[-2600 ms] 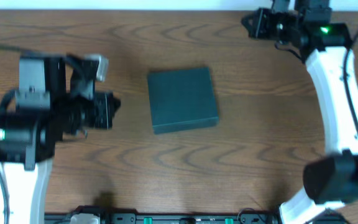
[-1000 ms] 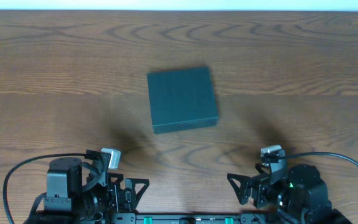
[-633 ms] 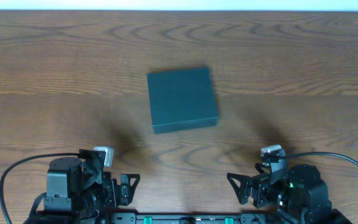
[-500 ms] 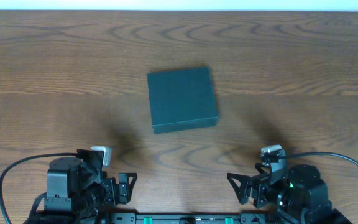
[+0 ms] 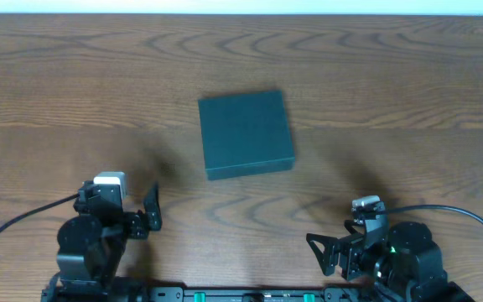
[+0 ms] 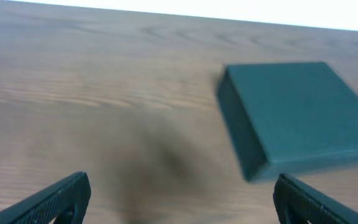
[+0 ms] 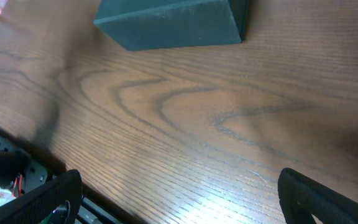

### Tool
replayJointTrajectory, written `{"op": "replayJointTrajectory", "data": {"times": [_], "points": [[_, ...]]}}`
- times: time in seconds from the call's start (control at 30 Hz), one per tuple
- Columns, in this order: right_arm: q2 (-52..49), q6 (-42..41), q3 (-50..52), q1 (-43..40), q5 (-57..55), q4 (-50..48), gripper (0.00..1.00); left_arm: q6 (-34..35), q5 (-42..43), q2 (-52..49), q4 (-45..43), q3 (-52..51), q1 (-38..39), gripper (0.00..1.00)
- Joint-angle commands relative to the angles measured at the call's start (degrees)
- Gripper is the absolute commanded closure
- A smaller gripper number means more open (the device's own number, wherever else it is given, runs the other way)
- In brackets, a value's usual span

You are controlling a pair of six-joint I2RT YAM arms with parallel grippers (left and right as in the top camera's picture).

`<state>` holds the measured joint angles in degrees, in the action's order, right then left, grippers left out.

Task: Pack container

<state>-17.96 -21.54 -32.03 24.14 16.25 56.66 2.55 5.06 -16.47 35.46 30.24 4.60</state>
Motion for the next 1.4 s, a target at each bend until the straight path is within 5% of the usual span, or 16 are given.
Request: {"op": "replayJointTrajectory", "data": {"times": [0.0, 0.6, 1.37], "points": [[0.4, -0.7, 0.3, 0.3, -0.2, 0.0, 0.01, -1.3, -8.4, 3.7, -4.6, -5.9, -0.1, 0.05], [0.4, -0.7, 0.3, 0.3, -0.2, 0.0, 0.01, -1.3, -9.6, 16.3, -12.9, -21.4, -4.3, 0.05], [0.4, -0.7, 0.3, 0.3, -0.2, 0.0, 0.01, -1.3, -8.5, 16.3, -13.7, -23.8, -4.3, 0.05]]}}
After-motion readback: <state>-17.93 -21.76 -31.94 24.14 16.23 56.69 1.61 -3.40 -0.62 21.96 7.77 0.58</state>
